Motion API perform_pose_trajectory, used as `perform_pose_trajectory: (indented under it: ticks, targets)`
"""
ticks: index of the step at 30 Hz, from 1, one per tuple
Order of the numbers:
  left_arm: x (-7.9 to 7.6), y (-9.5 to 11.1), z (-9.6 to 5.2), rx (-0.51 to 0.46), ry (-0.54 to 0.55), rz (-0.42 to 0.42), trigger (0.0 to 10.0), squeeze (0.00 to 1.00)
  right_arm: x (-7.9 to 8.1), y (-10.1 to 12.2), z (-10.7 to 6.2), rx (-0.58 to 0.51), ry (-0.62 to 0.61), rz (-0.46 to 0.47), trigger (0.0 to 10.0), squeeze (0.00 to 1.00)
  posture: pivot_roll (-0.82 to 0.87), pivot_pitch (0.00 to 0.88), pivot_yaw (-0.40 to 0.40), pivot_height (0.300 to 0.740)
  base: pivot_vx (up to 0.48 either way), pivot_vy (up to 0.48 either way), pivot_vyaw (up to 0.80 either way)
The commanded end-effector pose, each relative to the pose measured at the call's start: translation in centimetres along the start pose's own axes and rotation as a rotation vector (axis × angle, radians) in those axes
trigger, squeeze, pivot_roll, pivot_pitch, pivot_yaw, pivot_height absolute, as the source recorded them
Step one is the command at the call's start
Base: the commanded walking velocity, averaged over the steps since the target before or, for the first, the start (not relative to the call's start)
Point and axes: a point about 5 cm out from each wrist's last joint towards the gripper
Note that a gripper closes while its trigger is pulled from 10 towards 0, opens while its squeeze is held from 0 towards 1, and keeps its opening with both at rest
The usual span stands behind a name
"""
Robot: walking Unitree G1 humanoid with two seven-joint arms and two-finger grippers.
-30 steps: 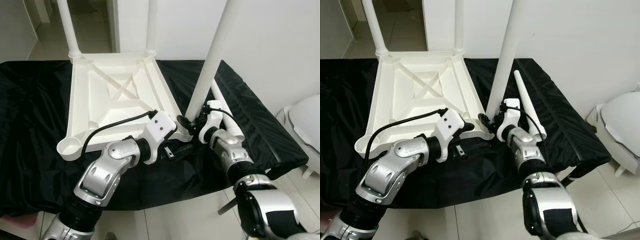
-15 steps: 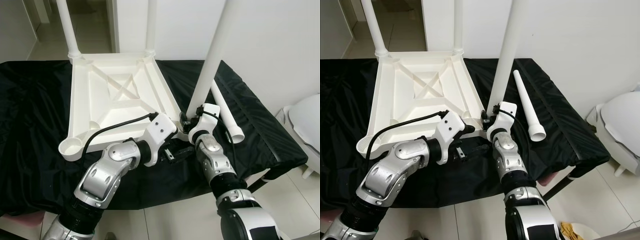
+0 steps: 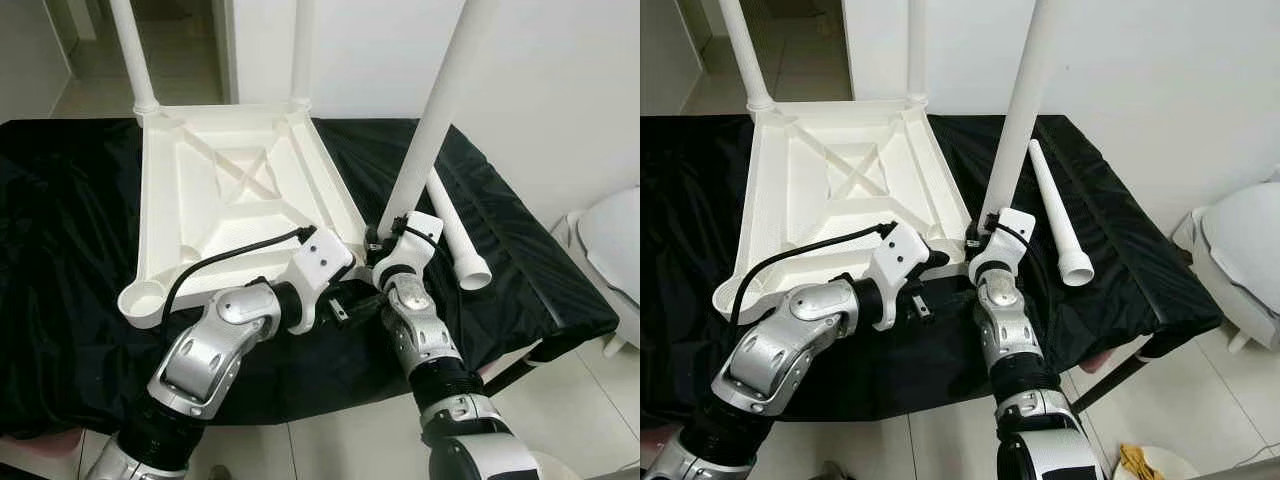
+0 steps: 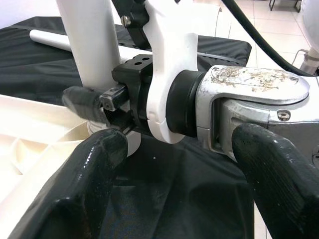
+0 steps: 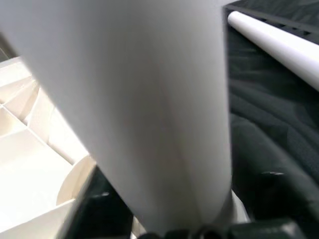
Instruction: Building children table
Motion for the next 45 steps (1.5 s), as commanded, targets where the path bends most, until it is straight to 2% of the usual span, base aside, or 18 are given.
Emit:
perform_pose_trajectory:
  ticks: [1, 7, 13, 14, 16, 19, 20, 22, 23, 25, 29, 31, 34, 35, 36, 37, 45]
  targets:
    - [-0.2, -0.1, 0.1, 0.001, 0.021, 0.003, 10.0, 0.0, -0.2, -0.1, -0.1, -0.003, 0.03, 0.041, 10.0, 1.0, 0.01, 0.0, -0.084, 0.74, 0.0, 0.0, 0.0]
    - [-0.3, -0.1, 0.1, 0.002, 0.019, 0.005, 10.0, 0.0, -0.8, 0.4, -0.1, -0.048, 0.082, 0.06, 10.0, 1.0, 0.01, 0.0, -0.086, 0.74, 0.0, 0.0, 0.0]
    - [-0.3, -0.3, 0.0, 0.009, 0.012, 0.007, 10.0, 0.0, -2.5, 1.0, 0.5, -0.097, 0.193, -0.008, 10.0, 1.0, 0.02, 0.0, -0.08, 0.74, 0.0, 0.0, 0.0]
    - [-0.3, -0.3, 0.0, 0.012, 0.011, 0.009, 10.0, 0.0, -2.8, 1.0, 0.6, -0.102, 0.221, -0.015, 10.0, 0.0, 0.02, 0.0, -0.08, 0.74, 0.0, 0.0, 0.0]
    - [-0.3, -0.3, 0.0, 0.014, 0.01, 0.01, 10.0, 0.0, -3.1, 1.0, 0.7, -0.105, 0.24, -0.017, 10.0, 0.0, 0.02, 0.0, -0.08, 0.74, 0.0, 0.0, 0.0]
    - [-0.3, -0.3, -0.1, 0.017, 0.01, 0.015, 10.0, 0.0, -3.7, 0.8, 1.0, -0.12, 0.371, -0.049, 10.0, 0.0, 0.03, 0.0, -0.079, 0.74, 0.0, 0.0, 0.0]
    - [-0.3, -0.3, -0.1, 0.017, 0.01, 0.015, 10.0, 0.0, -3.7, 0.8, 1.0, -0.12, 0.371, -0.049, 10.0, 0.0, 0.03, 0.0, -0.079, 0.74, 0.0, 0.0, 0.0]
    - [-0.3, -0.3, -0.1, 0.019, 0.008, 0.017, 10.0, 0.0, -3.9, 0.6, 1.0, -0.129, 0.472, -0.077, 10.0, 0.0, 0.03, 0.0, -0.077, 0.74, 0.0, 0.0, 0.0]
    - [-0.3, -0.3, -0.1, 0.019, 0.008, 0.017, 10.0, 0.0, -3.9, 0.6, 1.0, -0.129, 0.472, -0.077, 10.0, 0.0, 0.03, 0.0, -0.077, 0.74, 0.0, 0.0, 0.0]
    - [-0.3, -0.3, -0.2, 0.021, 0.006, 0.018, 10.0, 0.0, -4.2, 0.3, 1.0, -0.131, 0.557, -0.109, 10.0, 0.0, 0.04, 0.0, -0.076, 0.74, 0.0, 0.0, 0.0]
    - [-0.3, -0.3, -0.2, 0.022, 0.005, 0.018, 10.0, 0.0, -4.5, 0.2, 1.1, -0.129, 0.61, -0.13, 10.0, 0.0, 0.04, 0.0, -0.073, 0.74, 0.0, 0.0, 0.0]
    - [-0.3, -0.3, -0.3, 0.027, 0.005, 0.02, 10.0, 0.0, -5.5, 0.0, 1.3, -0.101, 0.667, -0.196, 10.0, 0.0, 0.05, 0.0, -0.072, 0.74, 0.0, 0.0, 0.0]
    - [-0.3, -0.3, -0.3, 0.027, 0.005, 0.021, 10.0, 0.0, -5.7, -0.1, 1.3, -0.095, 0.672, -0.205, 10.0, 0.0, 0.05, 0.0, -0.072, 0.74, 0.0, 0.0, 0.0]
    - [-0.3, -0.4, -0.3, 0.028, 0.007, 0.021, 10.0, 0.0, -5.8, -0.1, 1.4, -0.092, 0.678, -0.21, 2.7, 0.0, 0.05, 0.0, -0.071, 0.74, 0.0, 0.0, 0.0]
    - [-0.3, -0.4, -0.4, 0.028, 0.008, 0.021, 10.0, 0.0, -5.9, -0.1, 1.4, -0.087, 0.68, -0.205, 2.7, 0.0, 0.05, 0.0, -0.071, 0.74, 0.0, 0.0, 0.0]
    - [-0.3, -0.4, -0.4, 0.028, 0.01, 0.021, 10.0, 0.0, -5.9, -0.2, 1.4, -0.085, 0.685, -0.202, 0.0, 0.0, 0.06, 0.0, -0.072, 0.74, 0.0, 0.0, 0.0]
    - [-0.3, -0.3, -0.4, 0.025, 0.01, 0.019, 10.0, 0.0, -5.2, -1.5, 1.1, -0.019, 0.724, -0.157, 0.0, 0.0, 0.05, 0.0, -0.065, 0.74, 0.0, 0.0, 0.0]
Point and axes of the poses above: a point about 5 cm out from each wrist's last joint towards the gripper, its own z axis pointing out of the wrist towards the gripper, its own y axis along the axis of the wrist's last joint, x = y × z, and after that the axes turned 14 degrees about -z, right-handed
